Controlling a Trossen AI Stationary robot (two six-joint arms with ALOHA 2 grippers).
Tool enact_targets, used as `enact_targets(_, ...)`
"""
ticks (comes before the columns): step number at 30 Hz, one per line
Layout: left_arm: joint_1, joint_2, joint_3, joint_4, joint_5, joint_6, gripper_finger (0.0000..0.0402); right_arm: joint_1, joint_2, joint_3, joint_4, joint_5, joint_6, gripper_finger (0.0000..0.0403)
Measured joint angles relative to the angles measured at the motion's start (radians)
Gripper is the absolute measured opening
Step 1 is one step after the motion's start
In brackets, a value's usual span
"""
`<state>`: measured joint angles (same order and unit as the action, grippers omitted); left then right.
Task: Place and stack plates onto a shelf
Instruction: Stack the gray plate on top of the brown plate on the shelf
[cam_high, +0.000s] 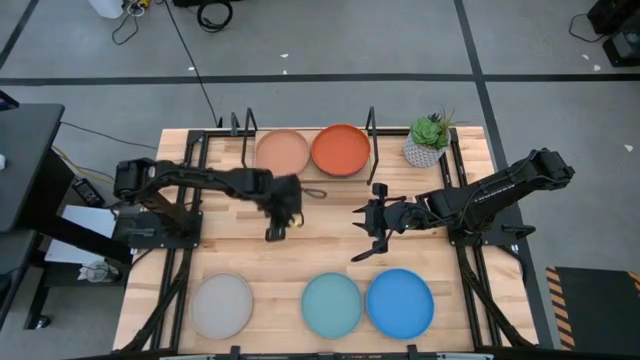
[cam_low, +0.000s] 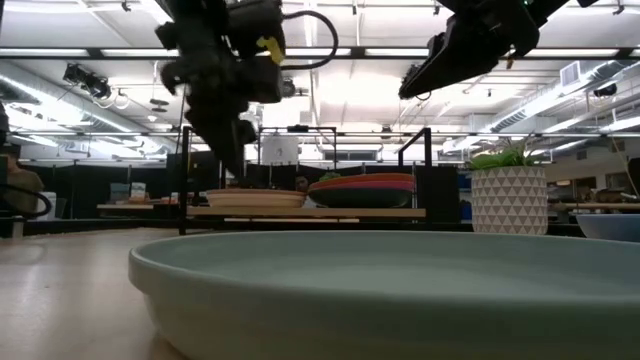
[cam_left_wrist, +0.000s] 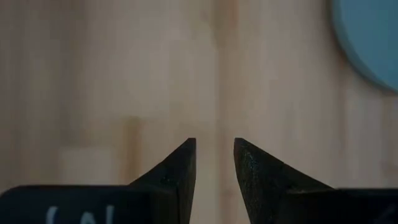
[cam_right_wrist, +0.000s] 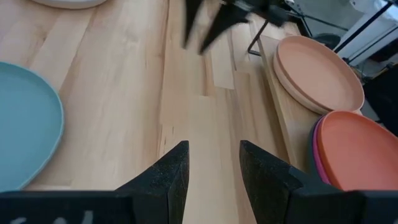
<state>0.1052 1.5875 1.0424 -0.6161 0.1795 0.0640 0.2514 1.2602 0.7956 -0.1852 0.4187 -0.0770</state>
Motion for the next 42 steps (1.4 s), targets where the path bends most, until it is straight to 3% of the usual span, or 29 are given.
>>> enact_targets(11,-0.312,0.0,0.0,-0.092,-0.005,-0.584,0.0116,0.0,0.0,0.0,0.048,-0.001,-0.182,0.0147)
enact_targets(19,-0.582,0.0,0.0,-0.092,-0.173,-1.0,0.0116,-0.05,0.0,0.0,0.153,-0.001,-0.365,0.0147)
enact_targets(27,-0.731,0.029,0.0,-0.099,-0.25,-1.464,0.0116,-0.151,0.0,0.0,0.272,-0.038,-0.489,0.0147)
enact_targets(36,-0.8,0.122,0.0,-0.088,-0.111,-1.684,0.0116,-0.246,0.0,0.001,0.311,-0.171,-0.526,0.0147)
enact_targets(42,-0.811,0.123,0.0,-0.083,-0.105,-1.748,0.0116,-0.302,0.0,0.001,0.324,-0.244,-0.522,0.0147)
